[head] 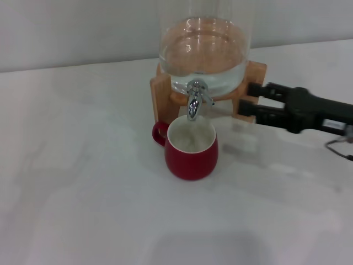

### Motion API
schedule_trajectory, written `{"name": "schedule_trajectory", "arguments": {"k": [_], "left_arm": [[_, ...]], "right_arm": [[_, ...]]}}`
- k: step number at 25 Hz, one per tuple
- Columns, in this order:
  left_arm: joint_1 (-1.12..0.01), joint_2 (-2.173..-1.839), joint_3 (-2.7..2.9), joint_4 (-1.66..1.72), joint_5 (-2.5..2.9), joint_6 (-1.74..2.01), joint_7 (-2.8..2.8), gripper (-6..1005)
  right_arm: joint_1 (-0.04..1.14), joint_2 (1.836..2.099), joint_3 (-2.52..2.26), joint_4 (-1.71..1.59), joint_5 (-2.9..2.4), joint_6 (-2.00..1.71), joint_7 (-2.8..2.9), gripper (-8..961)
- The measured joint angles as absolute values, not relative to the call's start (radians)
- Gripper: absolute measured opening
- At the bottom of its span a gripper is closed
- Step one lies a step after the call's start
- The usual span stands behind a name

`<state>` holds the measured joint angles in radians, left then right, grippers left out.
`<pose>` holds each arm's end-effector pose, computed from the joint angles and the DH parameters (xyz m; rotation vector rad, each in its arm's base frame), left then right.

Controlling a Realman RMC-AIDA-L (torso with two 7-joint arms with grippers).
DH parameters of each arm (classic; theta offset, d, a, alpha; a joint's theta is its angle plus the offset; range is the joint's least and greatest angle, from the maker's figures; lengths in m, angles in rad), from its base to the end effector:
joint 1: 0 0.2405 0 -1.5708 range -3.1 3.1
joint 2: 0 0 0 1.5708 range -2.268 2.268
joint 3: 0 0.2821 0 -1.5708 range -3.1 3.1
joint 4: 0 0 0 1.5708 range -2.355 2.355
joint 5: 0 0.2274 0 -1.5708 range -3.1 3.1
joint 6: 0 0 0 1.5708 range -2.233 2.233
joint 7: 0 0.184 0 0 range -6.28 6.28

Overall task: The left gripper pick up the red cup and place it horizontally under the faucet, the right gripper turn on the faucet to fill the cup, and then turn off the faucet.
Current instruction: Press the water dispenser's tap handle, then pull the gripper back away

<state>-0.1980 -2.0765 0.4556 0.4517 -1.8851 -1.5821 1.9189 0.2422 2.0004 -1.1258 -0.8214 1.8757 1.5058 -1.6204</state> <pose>-0.3779 0.3032 0.0678 -1.6419 -0.7991 -1.2802 0.2662 0.3413 0.0114 -2.4387 0.7379 1.1570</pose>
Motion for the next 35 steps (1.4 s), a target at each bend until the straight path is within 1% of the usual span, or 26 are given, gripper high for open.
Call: {"name": "schedule_trajectory", "arguments": {"k": [6,12,20,24,35], "left_arm": [[-0.198,-2.066,0.452,0.49,-1.884,-1.549,1.896,834],[-0.198,-2.075,0.405,0.538,-1.884,-1.548,1.895,833],[-0.187,-2.074,0.403,0.539,-1.879,-1.546,1.884,833],[-0.187,-2.075,0.403,0.54,-1.882,-1.548,1.884,833],[-0.2,-2.075,0.403,0.54,-1.886,-1.546,1.884,832]], "right_arm": [[0.191,2.004,-1.094,-0.843,1.871,1.64,-1.623,798],[0.187,2.007,-1.251,-0.938,1.796,1.614,-1.655,798],[0.126,2.009,-1.389,-1.127,1.804,1.519,-1.654,798],[0.098,2.008,-1.478,-1.198,1.818,1.399,-1.649,798],[0.118,2.008,-1.615,-1.24,1.888,1.197,-1.631,798]]}}
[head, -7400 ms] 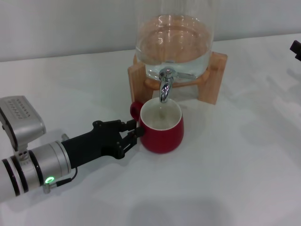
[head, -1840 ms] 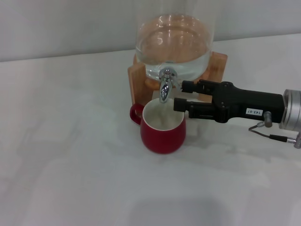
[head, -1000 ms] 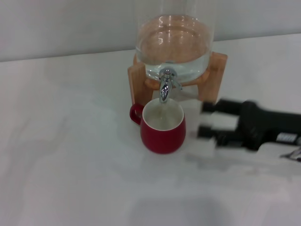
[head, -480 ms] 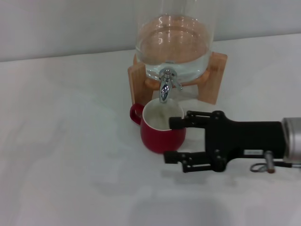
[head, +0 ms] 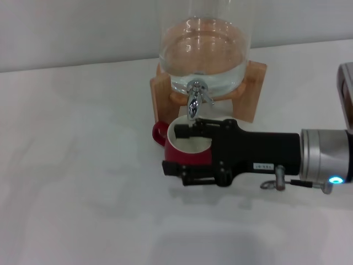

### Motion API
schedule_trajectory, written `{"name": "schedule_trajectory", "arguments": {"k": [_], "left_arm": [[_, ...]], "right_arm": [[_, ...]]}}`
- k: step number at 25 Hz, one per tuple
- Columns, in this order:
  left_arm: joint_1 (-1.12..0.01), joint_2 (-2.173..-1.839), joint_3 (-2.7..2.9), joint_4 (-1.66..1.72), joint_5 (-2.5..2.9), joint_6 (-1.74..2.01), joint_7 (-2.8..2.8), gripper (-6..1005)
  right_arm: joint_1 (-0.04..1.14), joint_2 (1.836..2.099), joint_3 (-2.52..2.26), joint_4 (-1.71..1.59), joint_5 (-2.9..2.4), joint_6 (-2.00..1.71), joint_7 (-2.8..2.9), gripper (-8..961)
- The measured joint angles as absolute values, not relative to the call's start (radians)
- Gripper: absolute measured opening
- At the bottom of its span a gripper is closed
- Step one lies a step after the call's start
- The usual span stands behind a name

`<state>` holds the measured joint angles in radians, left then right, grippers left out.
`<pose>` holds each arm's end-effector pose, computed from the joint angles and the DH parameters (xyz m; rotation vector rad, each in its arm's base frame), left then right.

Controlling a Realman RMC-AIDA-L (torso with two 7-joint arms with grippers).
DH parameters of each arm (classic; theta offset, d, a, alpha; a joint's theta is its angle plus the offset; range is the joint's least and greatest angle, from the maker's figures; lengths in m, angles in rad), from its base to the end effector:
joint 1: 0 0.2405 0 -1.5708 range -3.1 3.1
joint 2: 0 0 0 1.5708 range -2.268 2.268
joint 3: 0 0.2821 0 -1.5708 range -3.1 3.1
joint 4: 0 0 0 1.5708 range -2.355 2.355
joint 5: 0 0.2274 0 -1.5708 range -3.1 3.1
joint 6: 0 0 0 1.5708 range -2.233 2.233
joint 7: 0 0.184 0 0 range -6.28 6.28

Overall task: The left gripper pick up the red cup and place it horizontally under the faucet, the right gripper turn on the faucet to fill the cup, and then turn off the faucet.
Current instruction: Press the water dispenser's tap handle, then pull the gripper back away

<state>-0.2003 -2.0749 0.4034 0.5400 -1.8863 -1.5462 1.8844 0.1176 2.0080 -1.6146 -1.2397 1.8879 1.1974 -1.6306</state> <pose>-0.3832 0.3093 0.0977 -1.5926 -0.7475 -1.2390 0.1868 0.3126 -0.0572 -2.6861 0.4235 0.9505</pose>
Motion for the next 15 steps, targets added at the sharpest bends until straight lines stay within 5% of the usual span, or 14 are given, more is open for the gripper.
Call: {"name": "schedule_trajectory", "arguments": {"k": [15], "left_arm": [[-0.207,-2.071,0.402,0.541,-1.887,-1.545,1.89,832]], "right_arm": [[0.132,2.008,-1.609,-1.233,1.91,1.163,-1.643,798]]}}
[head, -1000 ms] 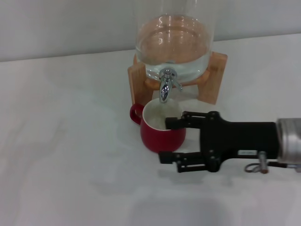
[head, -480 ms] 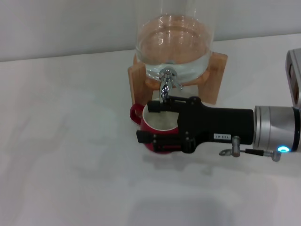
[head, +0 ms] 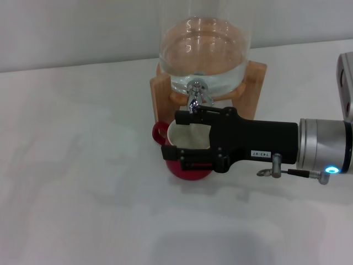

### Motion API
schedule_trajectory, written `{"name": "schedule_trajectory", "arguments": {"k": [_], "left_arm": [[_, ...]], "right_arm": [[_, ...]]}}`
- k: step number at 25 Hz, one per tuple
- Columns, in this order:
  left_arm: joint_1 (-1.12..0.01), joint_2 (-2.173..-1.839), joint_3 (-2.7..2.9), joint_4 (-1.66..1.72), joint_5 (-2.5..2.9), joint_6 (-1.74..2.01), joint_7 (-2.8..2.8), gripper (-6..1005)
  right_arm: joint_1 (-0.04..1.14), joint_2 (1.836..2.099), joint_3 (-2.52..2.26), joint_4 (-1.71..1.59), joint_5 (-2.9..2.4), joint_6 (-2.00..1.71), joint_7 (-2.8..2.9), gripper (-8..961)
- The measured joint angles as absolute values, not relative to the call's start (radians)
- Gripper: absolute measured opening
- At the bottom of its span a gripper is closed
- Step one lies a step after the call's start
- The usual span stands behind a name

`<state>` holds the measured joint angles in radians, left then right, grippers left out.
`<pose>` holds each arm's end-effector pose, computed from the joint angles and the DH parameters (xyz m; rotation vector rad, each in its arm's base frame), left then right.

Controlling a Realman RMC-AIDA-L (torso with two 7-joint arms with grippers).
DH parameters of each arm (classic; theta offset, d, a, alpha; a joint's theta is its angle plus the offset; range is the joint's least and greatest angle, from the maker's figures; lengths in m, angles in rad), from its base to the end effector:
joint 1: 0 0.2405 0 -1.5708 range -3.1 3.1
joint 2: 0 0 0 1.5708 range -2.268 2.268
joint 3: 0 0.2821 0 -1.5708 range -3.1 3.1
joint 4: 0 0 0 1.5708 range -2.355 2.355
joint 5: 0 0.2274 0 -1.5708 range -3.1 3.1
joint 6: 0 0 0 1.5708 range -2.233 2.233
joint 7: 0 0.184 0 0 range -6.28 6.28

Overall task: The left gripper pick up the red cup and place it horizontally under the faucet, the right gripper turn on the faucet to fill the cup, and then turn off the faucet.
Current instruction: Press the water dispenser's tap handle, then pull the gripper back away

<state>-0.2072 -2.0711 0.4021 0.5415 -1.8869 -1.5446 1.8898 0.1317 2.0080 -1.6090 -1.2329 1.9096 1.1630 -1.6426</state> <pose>-0.3819 0.3121 0.1000 -1.5964 -0.7339 -1.2354 0.1847 0.3227 -0.0533 -2.6443 0.4191 0.9576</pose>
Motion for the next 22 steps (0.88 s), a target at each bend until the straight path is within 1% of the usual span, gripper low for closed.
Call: {"name": "schedule_trajectory", "arguments": {"k": [22], "left_arm": [[-0.21,-2.072,0.402,0.542,-1.881,-1.545,1.888,832]], "right_arm": [[0.096,2.006,-1.506,-1.178,1.922,1.208,-1.649,798]]}}
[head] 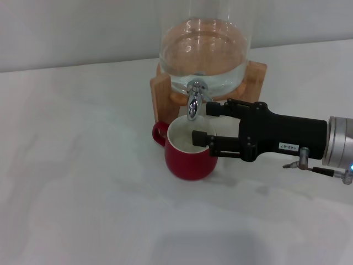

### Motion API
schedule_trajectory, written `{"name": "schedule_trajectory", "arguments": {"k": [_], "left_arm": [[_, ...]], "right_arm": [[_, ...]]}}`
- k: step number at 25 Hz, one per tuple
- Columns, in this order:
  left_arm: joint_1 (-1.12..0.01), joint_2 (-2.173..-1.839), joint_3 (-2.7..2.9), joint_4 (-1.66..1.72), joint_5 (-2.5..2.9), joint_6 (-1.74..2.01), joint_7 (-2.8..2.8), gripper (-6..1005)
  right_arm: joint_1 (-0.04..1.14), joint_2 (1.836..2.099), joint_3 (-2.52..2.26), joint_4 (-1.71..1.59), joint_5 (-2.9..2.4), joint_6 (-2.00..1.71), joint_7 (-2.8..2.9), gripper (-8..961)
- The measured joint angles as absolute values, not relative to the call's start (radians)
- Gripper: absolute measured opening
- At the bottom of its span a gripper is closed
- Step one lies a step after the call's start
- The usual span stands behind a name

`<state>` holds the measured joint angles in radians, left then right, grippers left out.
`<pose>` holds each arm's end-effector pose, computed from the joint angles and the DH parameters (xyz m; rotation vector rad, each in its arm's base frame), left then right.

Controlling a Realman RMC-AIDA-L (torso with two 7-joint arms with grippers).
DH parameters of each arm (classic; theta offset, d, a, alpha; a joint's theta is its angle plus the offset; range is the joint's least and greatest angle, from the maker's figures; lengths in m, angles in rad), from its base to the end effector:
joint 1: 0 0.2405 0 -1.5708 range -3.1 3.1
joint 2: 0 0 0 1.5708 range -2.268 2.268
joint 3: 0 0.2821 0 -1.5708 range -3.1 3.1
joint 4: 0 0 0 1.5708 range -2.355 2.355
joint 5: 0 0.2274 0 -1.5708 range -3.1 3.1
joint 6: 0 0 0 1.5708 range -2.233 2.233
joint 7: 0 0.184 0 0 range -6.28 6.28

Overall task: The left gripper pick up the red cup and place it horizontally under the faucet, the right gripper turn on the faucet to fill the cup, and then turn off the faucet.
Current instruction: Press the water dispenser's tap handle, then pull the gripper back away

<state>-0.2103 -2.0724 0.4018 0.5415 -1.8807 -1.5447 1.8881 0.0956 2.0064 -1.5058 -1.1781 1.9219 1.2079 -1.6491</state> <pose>-0.3808 0.3132 0.0984 -1.6030 -0.7367 -1.2367 0.2177 0.3252 -0.0316 -2.5480 0.5192 0.9634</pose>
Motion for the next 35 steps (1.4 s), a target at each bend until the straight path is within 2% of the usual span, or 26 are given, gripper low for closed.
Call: {"name": "schedule_trajectory", "arguments": {"k": [35], "left_arm": [[-0.21,-2.074,0.402,0.541,-1.887,-1.545,1.885,833]], "right_arm": [[0.101,2.007,-1.494,-1.171,1.918,1.158,-1.651,798]]}}
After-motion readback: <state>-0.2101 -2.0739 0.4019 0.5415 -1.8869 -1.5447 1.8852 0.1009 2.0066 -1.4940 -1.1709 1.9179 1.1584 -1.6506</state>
